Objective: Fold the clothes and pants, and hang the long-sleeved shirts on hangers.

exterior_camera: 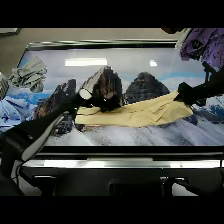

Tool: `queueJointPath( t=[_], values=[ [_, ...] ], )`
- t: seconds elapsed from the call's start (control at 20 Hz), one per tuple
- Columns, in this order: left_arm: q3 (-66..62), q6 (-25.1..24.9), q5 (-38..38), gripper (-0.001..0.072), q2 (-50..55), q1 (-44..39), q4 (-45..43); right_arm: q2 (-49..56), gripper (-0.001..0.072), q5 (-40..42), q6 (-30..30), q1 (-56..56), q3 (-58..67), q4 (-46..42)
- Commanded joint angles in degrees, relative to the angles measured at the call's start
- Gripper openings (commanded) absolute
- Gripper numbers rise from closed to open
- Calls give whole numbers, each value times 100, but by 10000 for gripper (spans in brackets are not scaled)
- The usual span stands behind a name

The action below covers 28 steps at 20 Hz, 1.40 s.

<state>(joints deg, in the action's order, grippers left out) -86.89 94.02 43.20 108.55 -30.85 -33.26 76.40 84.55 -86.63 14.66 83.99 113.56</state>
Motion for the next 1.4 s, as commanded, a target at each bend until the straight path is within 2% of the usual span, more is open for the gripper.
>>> queueJointPath(
  t=[0.0,0.1,0.35,0.55,0.65,0.75,0.8,0.85,0.95,1.15,1.35],
  values=[
    [-540,9,-411,14,678,-833,807,-160,25,339,170,-4,369,-240],
    [-1001,24,-424,14,1034,-1071,901,-160,25,470,205,-4,564,-243],
    [-1853,501,-428,14,1727,-1390,979,-160,25,564,271,-4,946,-308],
    [-1917,503,0,12,1668,-1119,892,-157,25,535,273,-4,946,-387],
    [-1915,575,608,11,1429,-737,219,-157,25,417,411,-7,944,-358],
    [-1915,1482,1283,10,931,-203,-1705,-157,25,319,785,-131,944,-262],
    [-1917,1731,1615,11,645,79,-2601,-157,25,245,946,-306,944,-256],
    [-1917,1764,1976,11,315,409,-3307,-157,25,164,1117,-529,944,-256],
    [-1917,1617,2651,13,-304,1088,-4079,-151,25,-133,1519,-1152,944,-304],
    [-1917,1104,3491,15,-1276,2356,-4312,87,25,-802,2470,-2522,944,-393],
    [-1917,920,3744,15,-1790,3211,-4310,599,25,-1471,3091,-3687,944,-387]
  ],
)
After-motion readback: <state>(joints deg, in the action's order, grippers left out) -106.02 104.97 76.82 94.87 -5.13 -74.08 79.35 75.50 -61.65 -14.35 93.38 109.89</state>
